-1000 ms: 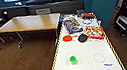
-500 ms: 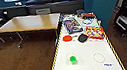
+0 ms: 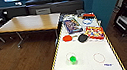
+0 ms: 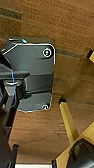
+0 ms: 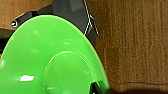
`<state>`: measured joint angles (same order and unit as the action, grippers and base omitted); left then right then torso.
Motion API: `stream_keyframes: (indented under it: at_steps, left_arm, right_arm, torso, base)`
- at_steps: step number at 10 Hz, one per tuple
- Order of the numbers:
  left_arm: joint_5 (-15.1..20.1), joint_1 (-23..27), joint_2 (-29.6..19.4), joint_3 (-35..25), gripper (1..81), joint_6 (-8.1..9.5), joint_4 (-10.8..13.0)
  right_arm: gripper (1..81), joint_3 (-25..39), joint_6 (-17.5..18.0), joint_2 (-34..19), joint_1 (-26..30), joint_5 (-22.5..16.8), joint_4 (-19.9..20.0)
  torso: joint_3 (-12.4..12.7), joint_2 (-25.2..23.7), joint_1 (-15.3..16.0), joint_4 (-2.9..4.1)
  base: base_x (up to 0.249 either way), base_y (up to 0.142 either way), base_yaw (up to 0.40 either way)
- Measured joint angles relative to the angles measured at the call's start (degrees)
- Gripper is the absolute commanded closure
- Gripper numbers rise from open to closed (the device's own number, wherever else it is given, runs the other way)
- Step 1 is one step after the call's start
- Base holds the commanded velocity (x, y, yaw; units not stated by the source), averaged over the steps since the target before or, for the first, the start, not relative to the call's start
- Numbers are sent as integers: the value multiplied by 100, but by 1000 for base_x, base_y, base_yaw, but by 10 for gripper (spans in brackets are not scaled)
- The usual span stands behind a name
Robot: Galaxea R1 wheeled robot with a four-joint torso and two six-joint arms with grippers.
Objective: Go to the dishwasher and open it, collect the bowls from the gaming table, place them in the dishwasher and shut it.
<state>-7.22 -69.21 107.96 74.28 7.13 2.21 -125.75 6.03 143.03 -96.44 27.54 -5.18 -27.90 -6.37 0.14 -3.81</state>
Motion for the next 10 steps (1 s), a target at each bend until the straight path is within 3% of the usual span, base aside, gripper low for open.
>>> stream_keyframes:
  at_steps: [2, 4, 7, 10]
  left_arm:
    - [20, 597, -306, -483, 10, 364, -10]
    - [80, 1139, -484, -912, 10, 585, -158]
    - [146, 1896, -603, -1143, 10, 769, -945]
    - [768, 2892, -568, -1248, 10, 817, -1185]
  right_arm:
    - [811, 2, 0, 10, 11, -10, 0]
    - [811, 0, 9, 13, 35, -12, 1]
    - [811, -2, 27, 63, 105, -56, 4]
    - [811, -5, 38, 126, 168, -166, 6]
  torso:
    - [0, 0, 0, 0]
    - [0, 0, 0, 0]
    - [0, 0, 2, 0]
    - [0, 0, 2, 0]
  base:
    - [0, 0, 0]
    - [0, 0, 0]
    - [0, 0, 0]
    - [0, 0, 0]
